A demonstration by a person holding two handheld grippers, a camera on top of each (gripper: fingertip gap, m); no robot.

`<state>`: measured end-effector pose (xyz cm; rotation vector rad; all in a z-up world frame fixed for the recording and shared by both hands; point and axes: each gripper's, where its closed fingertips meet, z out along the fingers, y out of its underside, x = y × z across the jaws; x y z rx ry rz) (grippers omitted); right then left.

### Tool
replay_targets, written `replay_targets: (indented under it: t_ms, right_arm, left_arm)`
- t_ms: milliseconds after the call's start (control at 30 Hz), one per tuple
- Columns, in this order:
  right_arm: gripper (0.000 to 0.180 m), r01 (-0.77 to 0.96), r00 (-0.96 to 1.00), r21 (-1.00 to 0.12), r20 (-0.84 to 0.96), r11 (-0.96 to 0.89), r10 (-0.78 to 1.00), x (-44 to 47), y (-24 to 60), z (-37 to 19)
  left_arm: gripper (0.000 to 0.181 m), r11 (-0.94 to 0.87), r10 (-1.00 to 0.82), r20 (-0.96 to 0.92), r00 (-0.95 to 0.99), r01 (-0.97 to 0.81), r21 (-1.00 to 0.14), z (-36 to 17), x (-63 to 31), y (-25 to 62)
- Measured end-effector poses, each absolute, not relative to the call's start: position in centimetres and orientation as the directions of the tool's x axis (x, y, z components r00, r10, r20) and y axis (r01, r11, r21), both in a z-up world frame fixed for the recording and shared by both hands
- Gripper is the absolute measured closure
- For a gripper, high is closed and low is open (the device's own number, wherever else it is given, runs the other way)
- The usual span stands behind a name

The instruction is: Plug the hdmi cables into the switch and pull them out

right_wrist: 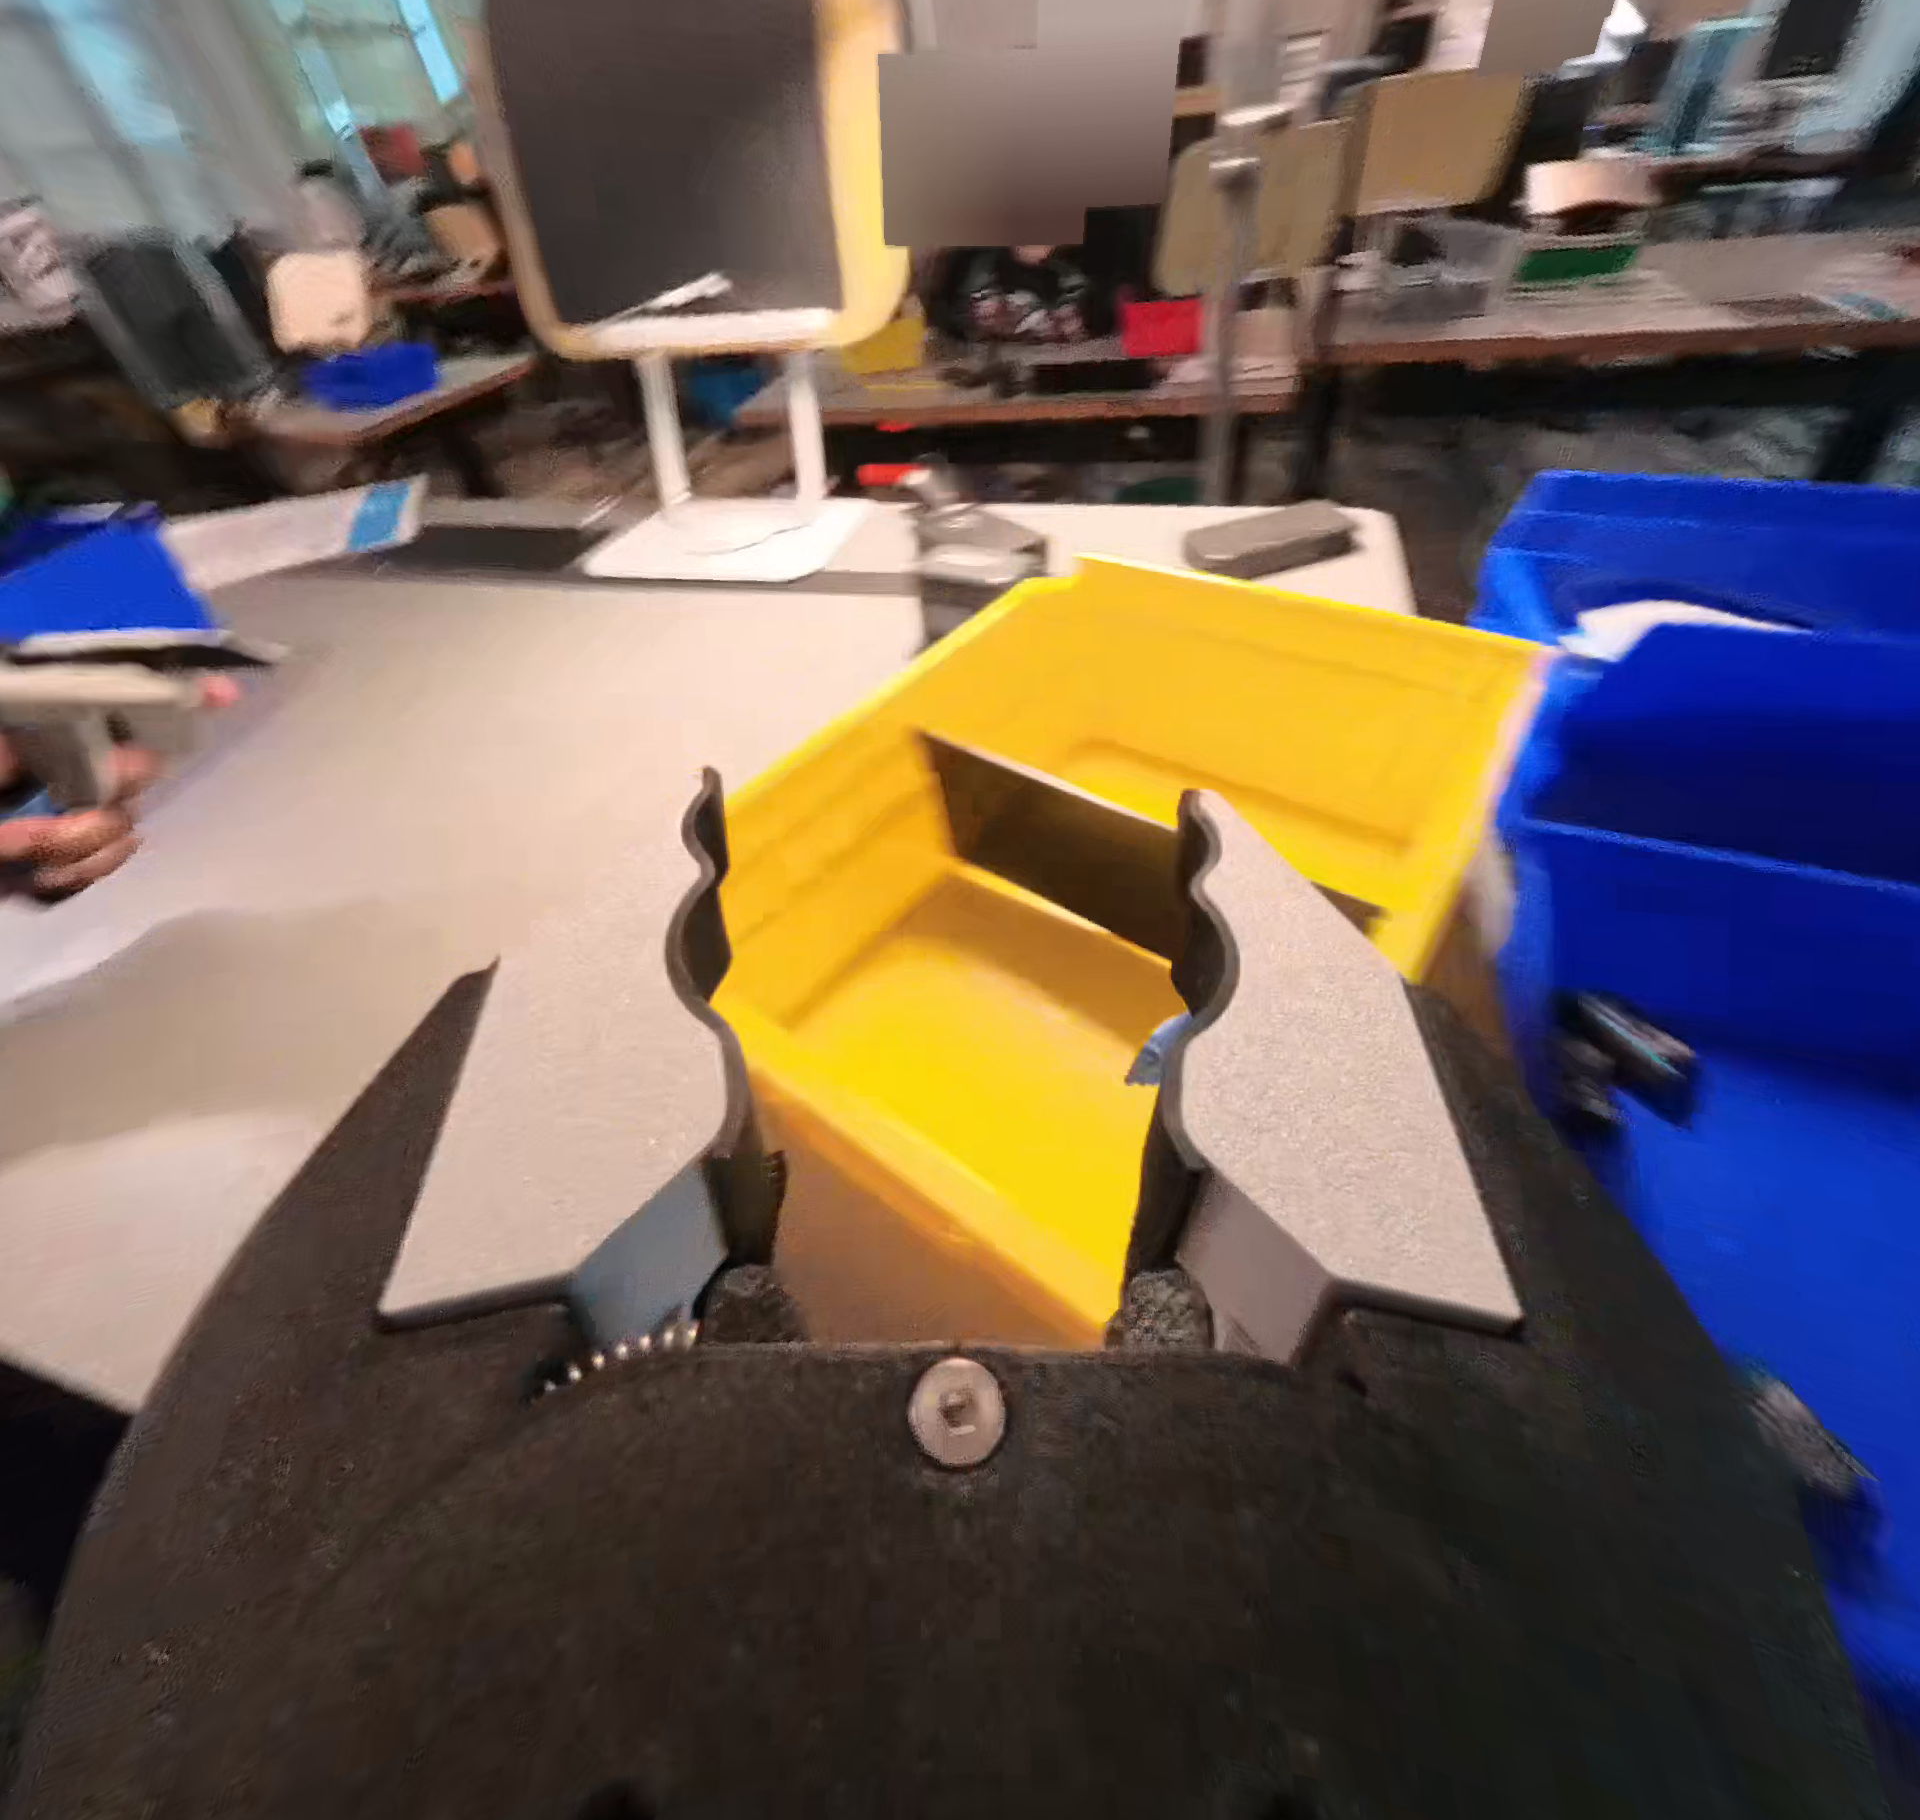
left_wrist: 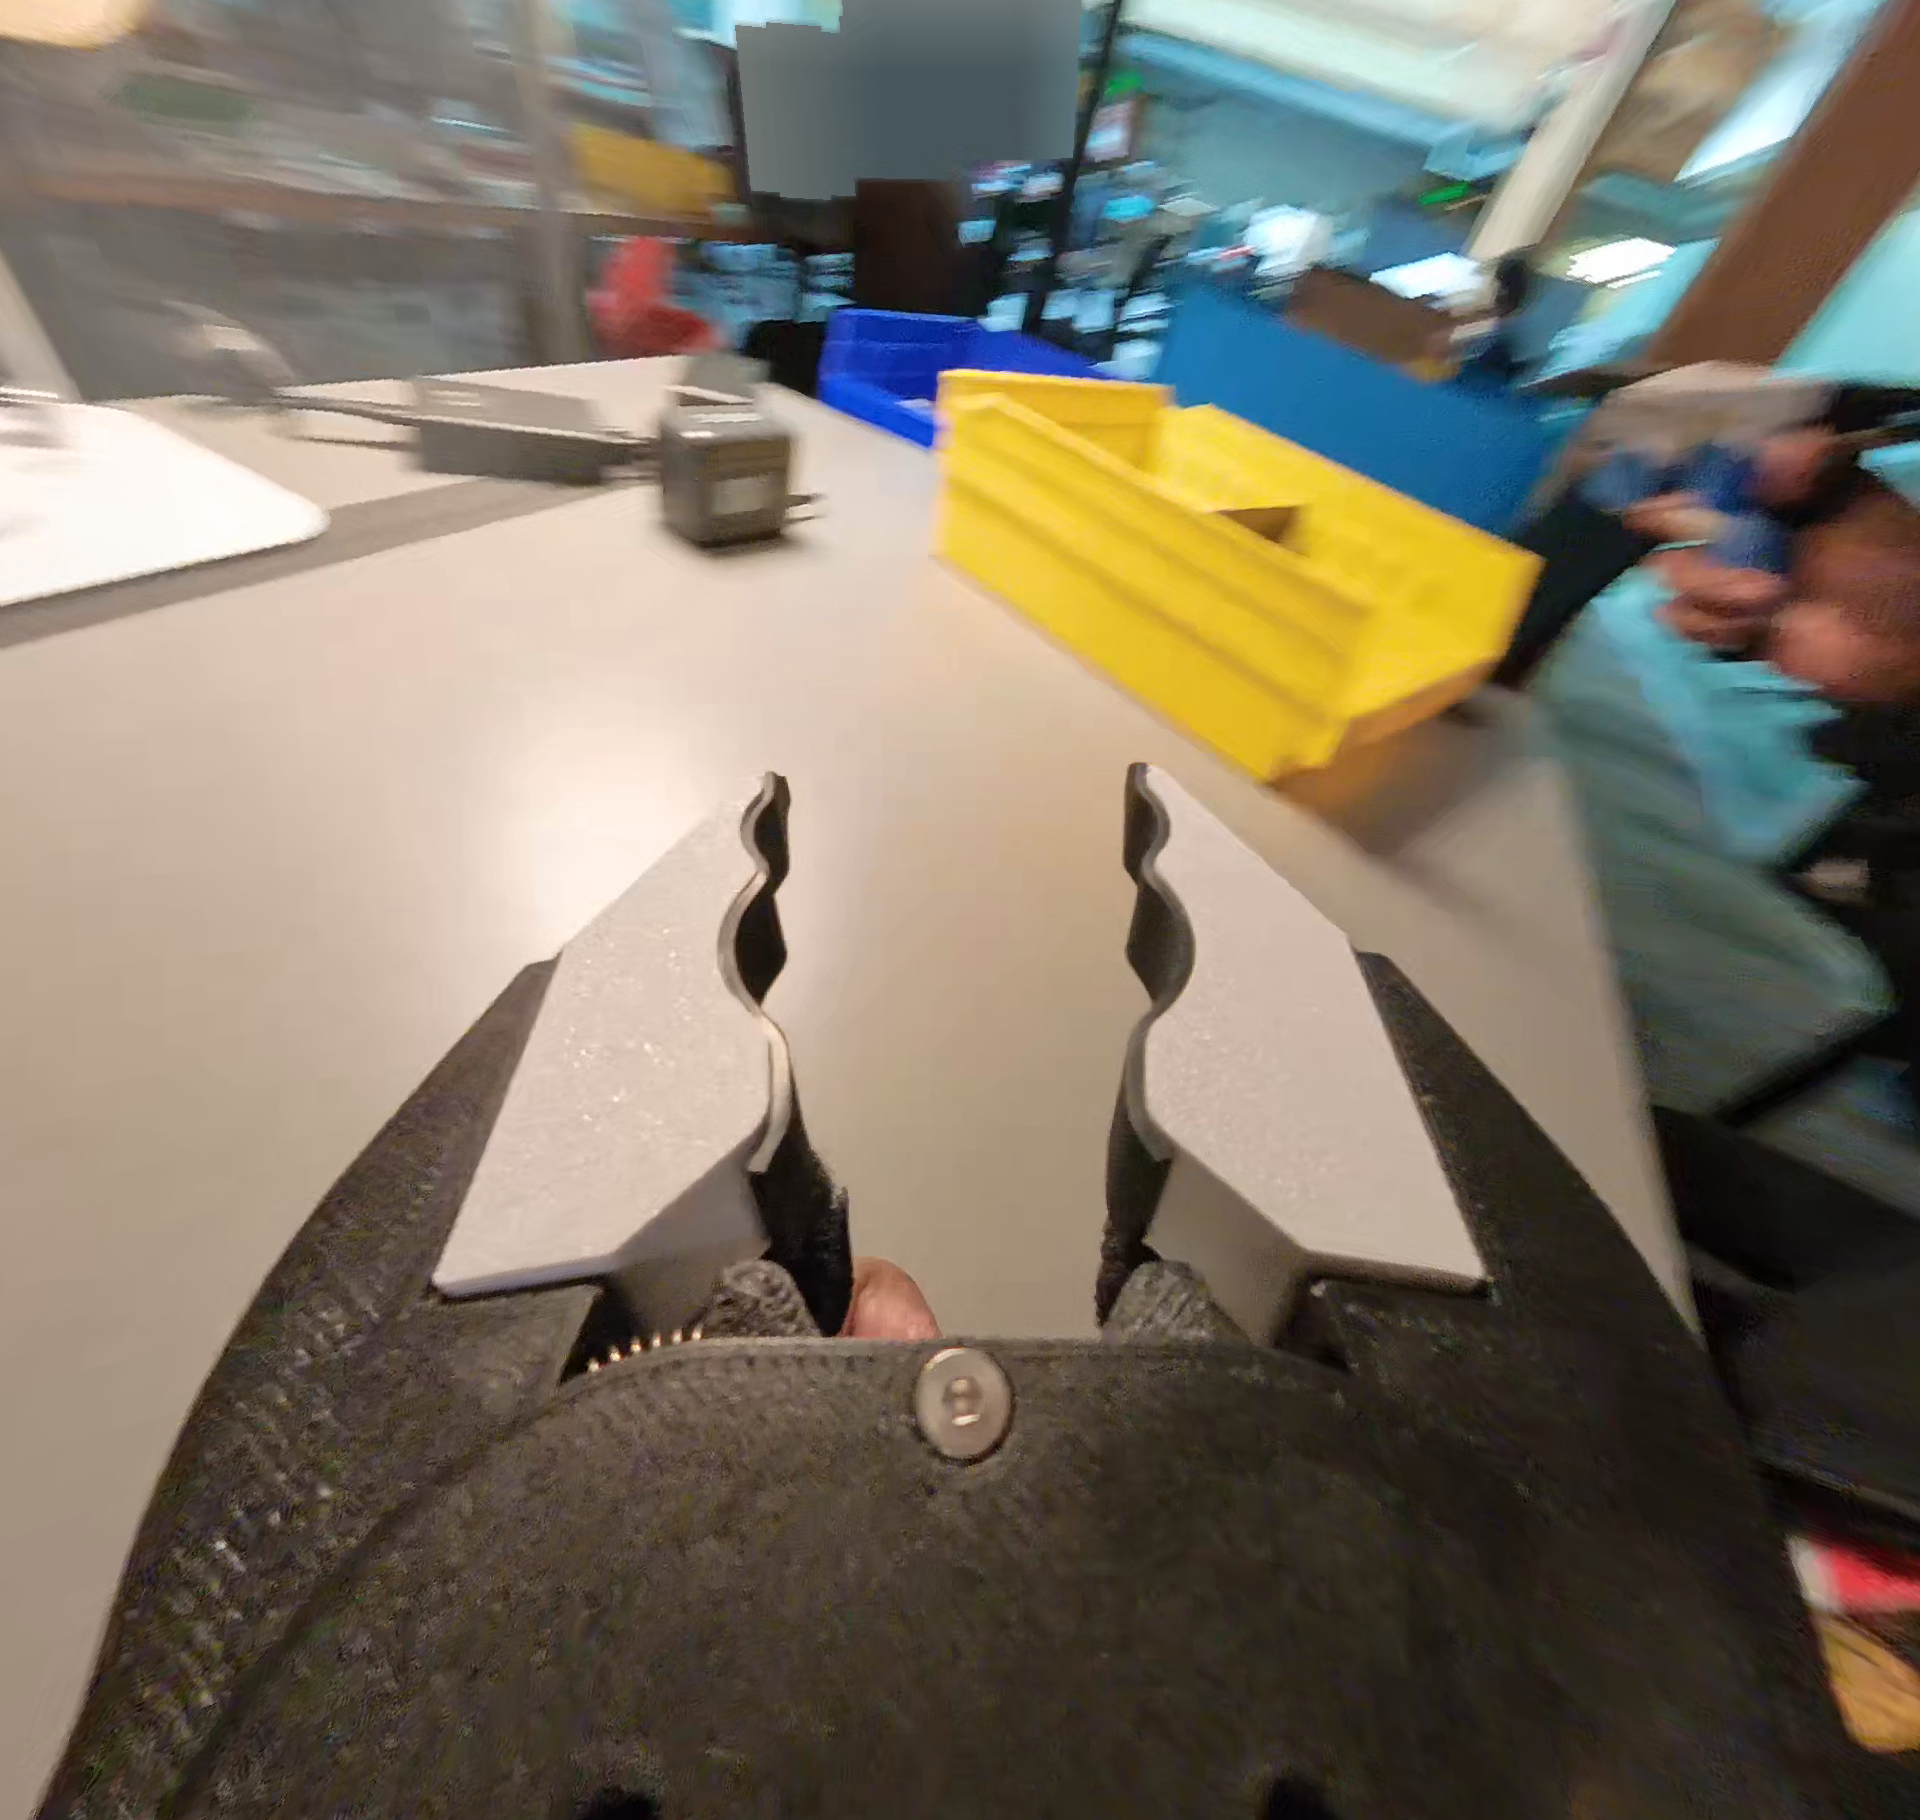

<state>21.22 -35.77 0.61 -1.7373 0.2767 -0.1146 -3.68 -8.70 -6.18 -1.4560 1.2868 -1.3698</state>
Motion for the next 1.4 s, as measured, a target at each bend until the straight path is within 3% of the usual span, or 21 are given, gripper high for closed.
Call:
replay_targets:
  t_ms: [167, 300, 433, 500, 567, 633, 700, 800, 933, 1033, 1167, 1267, 1400]
  right_arm:
    - [0.09, -0.07, 0.985, -0.959, -0.022, -0.275, -0.173, 12.6, -29.6, -3.9]
    - [0.076, -0.104, 0.97, -0.938, -0.022, -0.33, -0.243, 11.4, -27.9, -7.8]
    - [0.074, -0.099, 0.955, -0.917, 0.021, -0.386, -0.295, 12.2, -26.5, -9.9]
    - [0.091, -0.091, 0.951, -0.901, 0.048, -0.425, -0.306, 13.0, -25.9, -10.9]
    - [0.112, -0.086, 0.95, -0.899, 0.056, -0.429, -0.308, 13.7, -25.3, -11.4]
    - [0.134, -0.08, 0.948, -0.902, 0.062, -0.424, -0.311, 14.5, -25.2, -11.5]
    - [0.153, -0.081, 0.956, -0.908, 0.045, -0.411, -0.289, 15.1, -25.4, -11.4]
    - [0.153, -0.053, 0.969, -0.91, 0.052, -0.411, -0.24, 15.9, -26.1, -11.4]
    - [0.154, -0.014, 0.986, -0.91, 0.057, -0.414, -0.159, 17.2, -27.2, -11.4]
    - [0.155, 0.0, 0.991, -0.909, 0.057, -0.418, -0.123, 18.3, -27.9, -11.4]
    - [0.155, -0.005, 0.994, -0.903, 0.043, -0.43, -0.1, 18.9, -28.6, -11.2]
    - [0.145, -0.009, 0.988, -0.905, 0.059, -0.425, -0.146, 19.0, -30.3, -9.1]
    - [0.139, 0.04, 0.987, -0.919, 0.097, -0.392, -0.126, 17.0, -31.5, -5.2]
  left_arm:
    - [0.11, -0.112, -0.903, 0.02, 0.429, -0.19, -0.975, -6.8, -11.1, -2.9]
    - [0.11, -0.034, -0.622, -0.151, 0.768, -0.219, -0.975, -5.0, -23.6, 1.5]
    - [0.101, -0.048, -0.312, -0.212, 0.926, -0.238, -0.97, -3.2, -35.5, 4.6]
    - [0.105, -0.112, -0.3, -0.202, 0.932, -0.244, -0.963, -4.3, -37.8, 6.2]
    - [0.106, -0.216, -0.403, -0.144, 0.904, -0.247, -0.945, -7.0, -37.0, 7.5]
    - [0.128, -0.213, -0.507, -0.063, 0.86, -0.196, -0.957, -7.5, -34.9, 7.9]
    - [0.128, -0.26, -0.53, -0.096, 0.843, -0.269, -0.927, -9.1, -34.0, 8.3]
    - [0.13, -0.254, -0.561, -0.131, 0.817, -0.32, -0.913, -9.5, -33.1, 7.7]
    - [0.172, -0.314, -0.606, -0.118, 0.787, -0.373, -0.873, -12.0, -33.8, 7.5]
    - [0.178, -0.32, -0.526, -0.189, 0.829, -0.399, -0.859, -12.0, -37.0, 7.8]
    - [0.177, -0.347, -0.556, -0.059, 0.829, -0.296, -0.89, -11.8, -37.8, 7.2]
    - [0.142, -0.302, -0.559, -0.074, 0.826, -0.286, -0.909, -9.0, -38.7, 5.8]
    - [0.131, -0.231, -0.563, -0.047, 0.825, -0.211, -0.95, -3.7, -39.5, 6.0]
